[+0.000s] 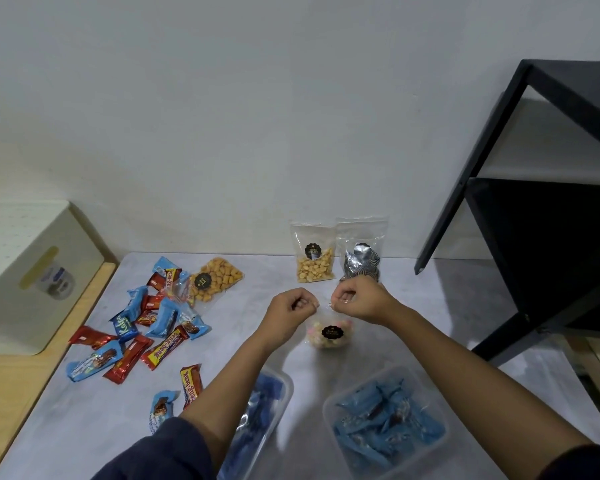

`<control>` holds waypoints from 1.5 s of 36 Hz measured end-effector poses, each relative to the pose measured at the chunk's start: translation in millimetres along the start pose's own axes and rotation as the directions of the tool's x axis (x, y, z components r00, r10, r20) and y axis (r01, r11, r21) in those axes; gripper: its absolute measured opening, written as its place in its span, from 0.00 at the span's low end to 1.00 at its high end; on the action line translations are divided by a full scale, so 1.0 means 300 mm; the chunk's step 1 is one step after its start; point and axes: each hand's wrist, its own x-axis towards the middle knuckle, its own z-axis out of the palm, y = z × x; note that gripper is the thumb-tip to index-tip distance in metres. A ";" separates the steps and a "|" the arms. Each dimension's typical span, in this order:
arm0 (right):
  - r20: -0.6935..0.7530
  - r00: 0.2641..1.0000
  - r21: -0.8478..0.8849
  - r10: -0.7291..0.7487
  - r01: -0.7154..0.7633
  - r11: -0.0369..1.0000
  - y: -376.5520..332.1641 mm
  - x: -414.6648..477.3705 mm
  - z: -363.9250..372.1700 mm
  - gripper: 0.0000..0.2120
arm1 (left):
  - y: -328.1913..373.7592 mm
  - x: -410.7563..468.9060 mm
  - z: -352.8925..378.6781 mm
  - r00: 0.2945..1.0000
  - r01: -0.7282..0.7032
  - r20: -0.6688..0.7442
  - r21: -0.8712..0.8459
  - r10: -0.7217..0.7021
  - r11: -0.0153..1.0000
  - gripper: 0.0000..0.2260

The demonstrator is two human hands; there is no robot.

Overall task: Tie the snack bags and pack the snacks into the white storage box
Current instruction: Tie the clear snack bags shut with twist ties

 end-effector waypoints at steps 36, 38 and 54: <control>-0.012 0.998 0.125 -0.058 0.059 0.990 -0.006 0.025 -0.026 0.05 | 0.051 -0.017 -0.005 0.949 -0.120 -0.272 0.152 0.158 0.981 0.02; -0.068 0.996 0.125 -0.059 0.067 0.990 0.005 0.025 -0.025 0.04 | 0.056 -0.016 -0.004 0.931 -0.098 -0.341 0.108 0.129 0.989 0.02; 0.096 0.985 0.148 -0.146 0.131 0.980 0.011 -0.015 -0.012 0.10 | 0.053 -0.022 0.079 0.968 0.165 -0.124 -0.337 -0.218 0.927 0.11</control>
